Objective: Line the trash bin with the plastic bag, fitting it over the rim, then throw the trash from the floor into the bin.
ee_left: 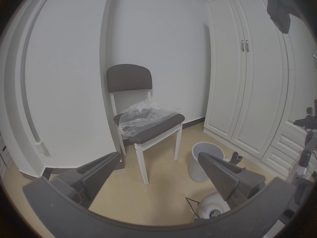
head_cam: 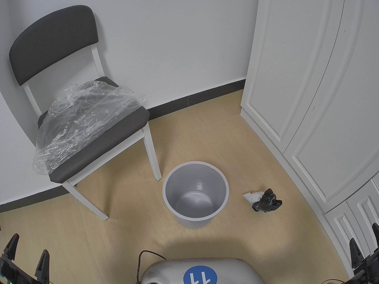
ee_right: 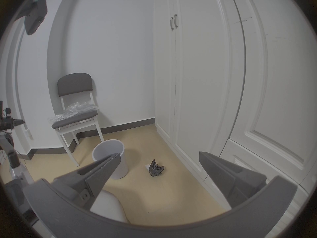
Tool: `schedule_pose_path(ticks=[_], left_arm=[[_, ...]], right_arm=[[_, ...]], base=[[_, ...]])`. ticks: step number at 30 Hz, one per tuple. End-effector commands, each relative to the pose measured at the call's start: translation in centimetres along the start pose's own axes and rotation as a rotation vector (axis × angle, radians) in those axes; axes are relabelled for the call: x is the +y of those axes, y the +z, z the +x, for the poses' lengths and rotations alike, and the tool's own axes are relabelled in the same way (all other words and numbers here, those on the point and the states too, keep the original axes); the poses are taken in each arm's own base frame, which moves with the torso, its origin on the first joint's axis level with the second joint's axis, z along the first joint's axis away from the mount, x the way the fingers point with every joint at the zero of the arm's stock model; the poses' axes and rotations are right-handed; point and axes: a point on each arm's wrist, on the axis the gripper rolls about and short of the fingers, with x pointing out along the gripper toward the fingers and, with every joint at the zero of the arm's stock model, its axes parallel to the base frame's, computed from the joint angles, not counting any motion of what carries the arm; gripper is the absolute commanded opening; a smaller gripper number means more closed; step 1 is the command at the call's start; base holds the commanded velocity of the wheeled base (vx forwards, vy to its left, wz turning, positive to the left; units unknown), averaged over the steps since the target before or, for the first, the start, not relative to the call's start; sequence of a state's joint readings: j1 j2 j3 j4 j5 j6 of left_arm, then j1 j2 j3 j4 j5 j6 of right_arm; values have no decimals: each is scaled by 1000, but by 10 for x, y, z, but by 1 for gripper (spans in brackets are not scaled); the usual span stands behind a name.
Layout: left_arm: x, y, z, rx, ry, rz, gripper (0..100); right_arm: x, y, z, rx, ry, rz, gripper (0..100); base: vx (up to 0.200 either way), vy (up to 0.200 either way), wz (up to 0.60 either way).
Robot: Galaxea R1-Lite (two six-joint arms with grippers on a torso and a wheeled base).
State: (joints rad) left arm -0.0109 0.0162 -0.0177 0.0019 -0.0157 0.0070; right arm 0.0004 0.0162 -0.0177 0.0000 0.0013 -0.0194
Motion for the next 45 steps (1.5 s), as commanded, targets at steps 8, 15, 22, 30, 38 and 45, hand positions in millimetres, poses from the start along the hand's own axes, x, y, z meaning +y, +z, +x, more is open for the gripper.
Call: schedule_pose_path(ticks=[8,15,22,30,38,45], left_arm=[[0,-5,0,-1,-4,24,100],[0,-5,0,1,-4,19,100],[0,-5,0,-1,-16,33,100],[0,-1,0,-25,-1,-23,100],[-3,46,-14,-220,-171,-89,100],[-3,66,9,11,-171,13,100]], right_arm=[[0,-4,0,-3,4,-13,100],[0,-5,0,-2,3,41,100],[0,-4,0,-9,4,-34,100],[0,15,-4,-123,6,82,100],[1,37,-14,-164,87,67,100],[1,90,27,-15,128,98,100]], base=[[0,0,0],[0,0,0],[0,0,0],[0,0,0],[0,0,0],[0,0,0]])
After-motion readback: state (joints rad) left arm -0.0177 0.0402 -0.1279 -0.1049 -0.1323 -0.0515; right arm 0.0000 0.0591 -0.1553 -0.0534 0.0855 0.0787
